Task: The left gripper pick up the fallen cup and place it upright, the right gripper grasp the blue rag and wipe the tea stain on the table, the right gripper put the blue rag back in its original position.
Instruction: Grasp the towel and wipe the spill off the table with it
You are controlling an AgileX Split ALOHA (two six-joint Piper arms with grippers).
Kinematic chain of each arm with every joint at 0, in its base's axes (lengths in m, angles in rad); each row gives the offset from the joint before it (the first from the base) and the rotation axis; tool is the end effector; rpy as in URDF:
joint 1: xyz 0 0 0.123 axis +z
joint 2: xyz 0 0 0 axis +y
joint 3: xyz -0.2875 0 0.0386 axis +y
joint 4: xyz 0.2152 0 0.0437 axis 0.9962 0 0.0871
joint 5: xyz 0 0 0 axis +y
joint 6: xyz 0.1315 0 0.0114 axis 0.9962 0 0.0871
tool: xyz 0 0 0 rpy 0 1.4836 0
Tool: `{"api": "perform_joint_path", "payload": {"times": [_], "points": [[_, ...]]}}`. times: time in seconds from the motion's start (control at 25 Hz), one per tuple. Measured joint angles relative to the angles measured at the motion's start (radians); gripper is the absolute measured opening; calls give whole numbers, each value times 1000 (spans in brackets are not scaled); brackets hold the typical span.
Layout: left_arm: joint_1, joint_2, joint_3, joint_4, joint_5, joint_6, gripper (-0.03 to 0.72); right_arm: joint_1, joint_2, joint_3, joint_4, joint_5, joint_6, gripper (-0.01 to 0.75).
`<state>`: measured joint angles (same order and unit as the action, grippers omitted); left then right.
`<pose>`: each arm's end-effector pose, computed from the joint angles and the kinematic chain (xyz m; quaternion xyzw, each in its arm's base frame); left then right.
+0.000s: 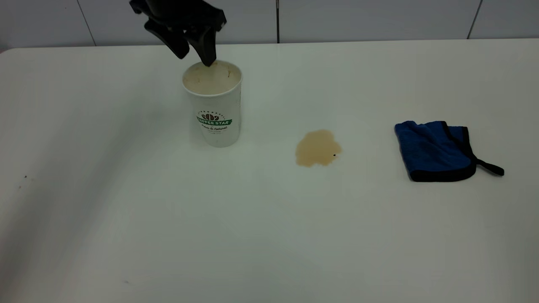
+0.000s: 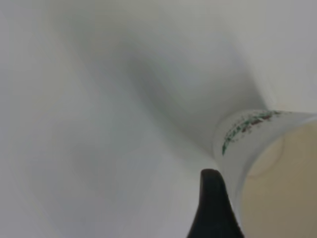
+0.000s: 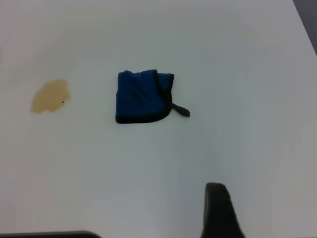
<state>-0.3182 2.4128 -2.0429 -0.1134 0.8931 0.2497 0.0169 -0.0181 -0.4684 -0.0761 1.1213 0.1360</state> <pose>0.4784 -0.1698 0.1274 0.2491 0.9471 -0.0569 0.1941 -0.0057 -0.0091 0.2271 0.0542 0.8696 -0.0005 0.4907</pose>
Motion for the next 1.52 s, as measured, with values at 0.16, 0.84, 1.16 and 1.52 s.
{"api": "perform_joint_path", "payload": {"times": [0.16,0.84,1.16,1.52], "points": [[0,-97,-106,2,195,-1,569,0,0,0,0,0,0,513],[-25,-631,171,26,274,-150,568,0,0,0,0,0,0,513],[-26,-1027,760,26,274,-150,566,0,0,0,0,0,0,513],[-26,-1468,1332,29,248,-162,566,0,0,0,0,0,0,513]]}}
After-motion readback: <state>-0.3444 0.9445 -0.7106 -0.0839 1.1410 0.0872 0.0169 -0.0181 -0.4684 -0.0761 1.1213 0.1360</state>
